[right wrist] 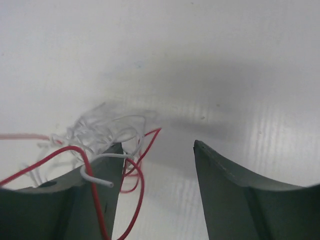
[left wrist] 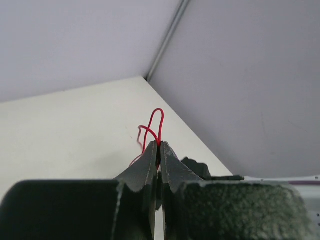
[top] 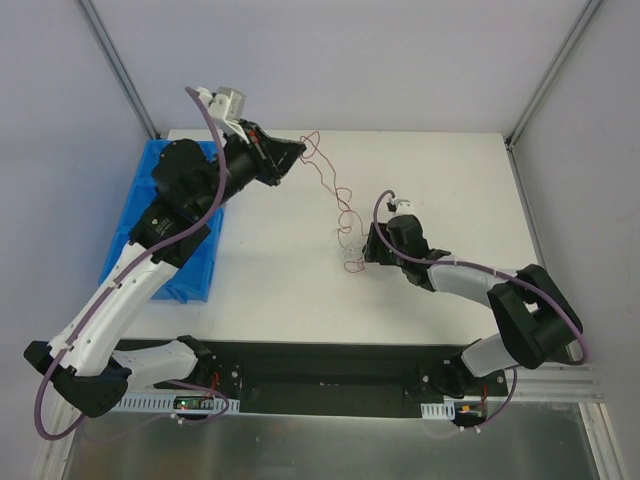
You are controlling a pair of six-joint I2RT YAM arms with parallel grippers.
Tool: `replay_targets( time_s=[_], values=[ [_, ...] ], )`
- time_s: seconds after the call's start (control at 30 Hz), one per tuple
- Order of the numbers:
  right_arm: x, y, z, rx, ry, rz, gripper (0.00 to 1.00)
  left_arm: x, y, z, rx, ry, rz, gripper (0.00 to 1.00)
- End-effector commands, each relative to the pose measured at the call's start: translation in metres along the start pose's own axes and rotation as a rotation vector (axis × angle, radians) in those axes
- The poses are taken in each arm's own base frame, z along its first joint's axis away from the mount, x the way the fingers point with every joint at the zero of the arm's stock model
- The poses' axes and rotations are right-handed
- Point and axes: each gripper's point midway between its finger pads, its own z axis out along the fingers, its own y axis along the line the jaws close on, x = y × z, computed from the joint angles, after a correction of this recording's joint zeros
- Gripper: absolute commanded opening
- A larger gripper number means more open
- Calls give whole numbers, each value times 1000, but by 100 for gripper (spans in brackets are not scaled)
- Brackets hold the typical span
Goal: Untangle the cables
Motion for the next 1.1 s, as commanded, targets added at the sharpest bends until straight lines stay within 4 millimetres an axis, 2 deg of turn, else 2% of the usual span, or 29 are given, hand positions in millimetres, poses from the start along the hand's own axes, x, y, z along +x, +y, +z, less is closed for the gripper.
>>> replay_targets(
  time_s=[0.0,0.13,0.33,0.43,0.5,0.6,0.67,0.7,0.73,0.83,0.97,1.07],
  values=[
    [-15,-11,-11,32,-78,17,64,-46,-4,-17,-62,-99,107,0],
    [-14,-15,-8,34,-65,38,65,-66,-20,-27,-28,-133,114,0],
    [-5,-26,1,48,-7,108,65,-117,-68,-51,99,-216,134,0],
    [-5,-31,0,63,-2,116,66,-129,-77,-59,116,-241,147,0],
    [-6,-33,-1,66,-3,115,65,-125,-72,-57,101,-226,142,0],
    [-8,-38,-2,72,-8,121,63,-104,-58,-47,58,-166,104,0],
    [-9,-31,-5,25,-2,91,63,-84,-47,-37,40,-108,68,0],
    [-10,-17,-10,-52,-2,64,63,-71,-43,-31,40,-69,48,0],
    [-13,-12,-12,-83,-18,44,63,-64,-41,-28,44,-44,31,0],
    [-17,14,-33,-242,-92,-36,63,-39,-33,-17,42,27,-32,0],
    [-43,48,-87,-424,-292,-158,72,-18,-30,-13,60,93,-80,0],
    [-57,72,-124,-550,-357,-231,81,-10,-30,-16,65,111,-102,0]
  ],
)
